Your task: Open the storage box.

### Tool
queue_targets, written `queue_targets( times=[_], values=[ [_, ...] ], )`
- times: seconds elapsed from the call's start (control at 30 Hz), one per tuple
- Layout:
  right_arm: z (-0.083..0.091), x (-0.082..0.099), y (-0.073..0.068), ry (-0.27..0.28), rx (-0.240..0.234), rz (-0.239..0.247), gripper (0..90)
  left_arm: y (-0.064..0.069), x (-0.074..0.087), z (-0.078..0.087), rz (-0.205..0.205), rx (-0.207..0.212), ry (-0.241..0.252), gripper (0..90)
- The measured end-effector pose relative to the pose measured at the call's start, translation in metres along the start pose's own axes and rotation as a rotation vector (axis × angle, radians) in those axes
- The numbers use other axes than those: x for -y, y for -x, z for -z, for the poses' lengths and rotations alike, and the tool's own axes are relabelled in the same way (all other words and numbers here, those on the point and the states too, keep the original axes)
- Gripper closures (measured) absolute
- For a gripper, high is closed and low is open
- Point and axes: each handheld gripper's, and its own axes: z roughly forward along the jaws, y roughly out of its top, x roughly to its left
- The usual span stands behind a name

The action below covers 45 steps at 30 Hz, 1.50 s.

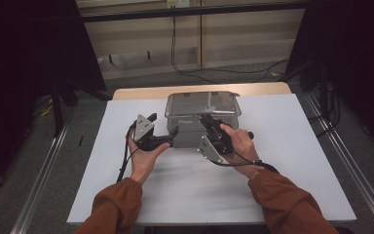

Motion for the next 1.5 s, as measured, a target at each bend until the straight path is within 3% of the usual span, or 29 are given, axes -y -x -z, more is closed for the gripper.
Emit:
queue_targets(
  times=[0.1,0.2,0.27,0.33,0.43,0.63,0.83,0.93,1.17,1.33,1.5],
  values=[
    [0.000,0.001,0.004,0.003,-0.009,-0.019,79.7,-0.001,-0.001,-0.005,0.004,-0.003,0.033,9.5],
    [0.000,0.003,0.002,0.003,-0.014,-0.018,79.2,0.001,-0.001,-0.006,-0.021,-0.017,0.048,10.6],
    [0.000,0.002,0.000,0.002,-0.019,-0.012,78.9,0.001,-0.001,-0.005,-0.033,-0.011,0.038,12.4],
    [0.000,0.003,0.000,-0.001,-0.021,-0.013,78.6,0.002,-0.002,-0.003,-0.018,-0.004,0.045,15.4],
    [-0.003,0.005,0.003,-0.003,-0.022,-0.047,77.7,0.002,-0.003,-0.001,-0.023,-0.015,0.049,16.4],
    [-0.003,0.006,-0.001,-0.009,-0.032,-0.028,77.6,0.002,-0.004,-0.001,-0.042,-0.001,0.078,23.1],
    [-0.001,0.008,-0.003,-0.011,-0.036,-0.022,77.2,0.006,-0.003,-0.004,-0.093,0.013,0.078,30.9],
    [-0.001,0.009,-0.003,-0.011,-0.042,-0.029,76.1,0.006,-0.002,-0.007,-0.080,-0.004,0.083,31.9],
    [-0.003,0.015,0.001,-0.029,-0.056,-0.111,69.6,0.003,-0.003,-0.008,-0.074,-0.009,0.084,35.6],
    [-0.002,0.023,0.003,-0.028,-0.077,-0.194,57.2,0.002,-0.003,-0.008,-0.079,-0.007,0.084,35.6],
    [-0.001,0.029,0.006,-0.024,-0.103,-0.330,44.4,0.003,-0.003,-0.008,-0.076,-0.008,0.086,35.4]
  ],
)
